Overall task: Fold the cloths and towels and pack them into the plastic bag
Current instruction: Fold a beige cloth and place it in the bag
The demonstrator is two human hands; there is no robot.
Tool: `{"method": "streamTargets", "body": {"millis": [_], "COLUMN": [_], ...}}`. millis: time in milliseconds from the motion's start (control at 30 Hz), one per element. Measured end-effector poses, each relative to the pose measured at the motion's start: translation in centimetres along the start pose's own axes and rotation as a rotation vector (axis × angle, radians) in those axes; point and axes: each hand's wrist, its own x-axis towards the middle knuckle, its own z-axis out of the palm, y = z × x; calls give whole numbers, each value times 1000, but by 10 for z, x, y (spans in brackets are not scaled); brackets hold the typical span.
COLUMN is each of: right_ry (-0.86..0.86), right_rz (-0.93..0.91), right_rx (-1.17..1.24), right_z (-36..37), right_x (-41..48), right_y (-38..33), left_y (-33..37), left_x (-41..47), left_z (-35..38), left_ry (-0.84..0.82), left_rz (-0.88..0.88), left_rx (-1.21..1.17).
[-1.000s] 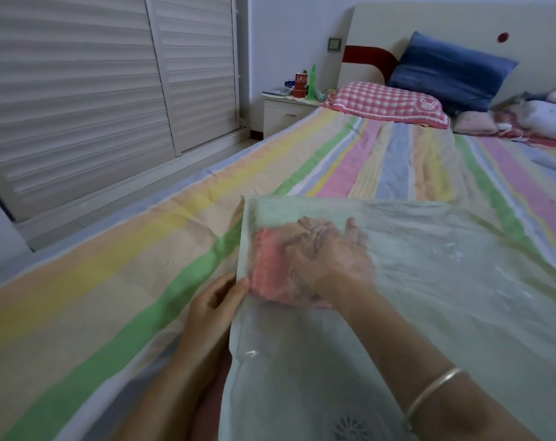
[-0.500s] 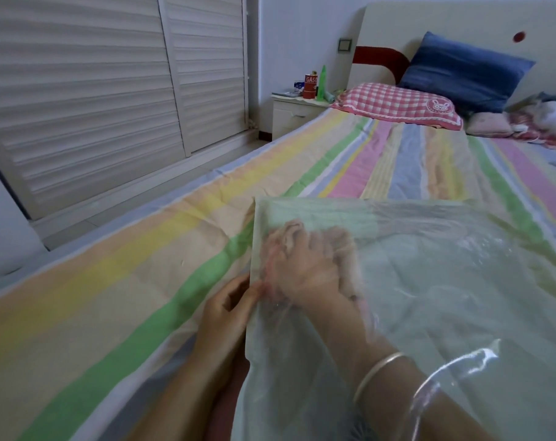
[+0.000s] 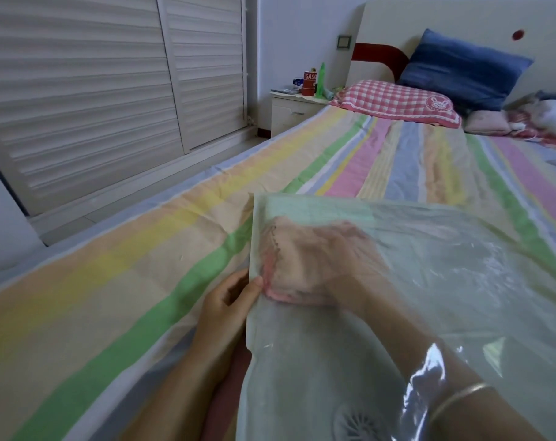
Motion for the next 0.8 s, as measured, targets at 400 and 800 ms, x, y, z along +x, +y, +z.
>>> {"method": "streamTargets", "body": {"millis": [400,800], "right_ry": [-72,-73], "right_rz": [60,-73], "right_rx": [-81,-33], "right_z": [23,-15], "right_x": [-50,-259], "right_y": [28,55], "left_y": [29,151], "left_x": [-9,-154], "left_z": [-1,109], "left_ry": [181,-772], "left_rz": [50,214], "left_rx": [266,439]}}
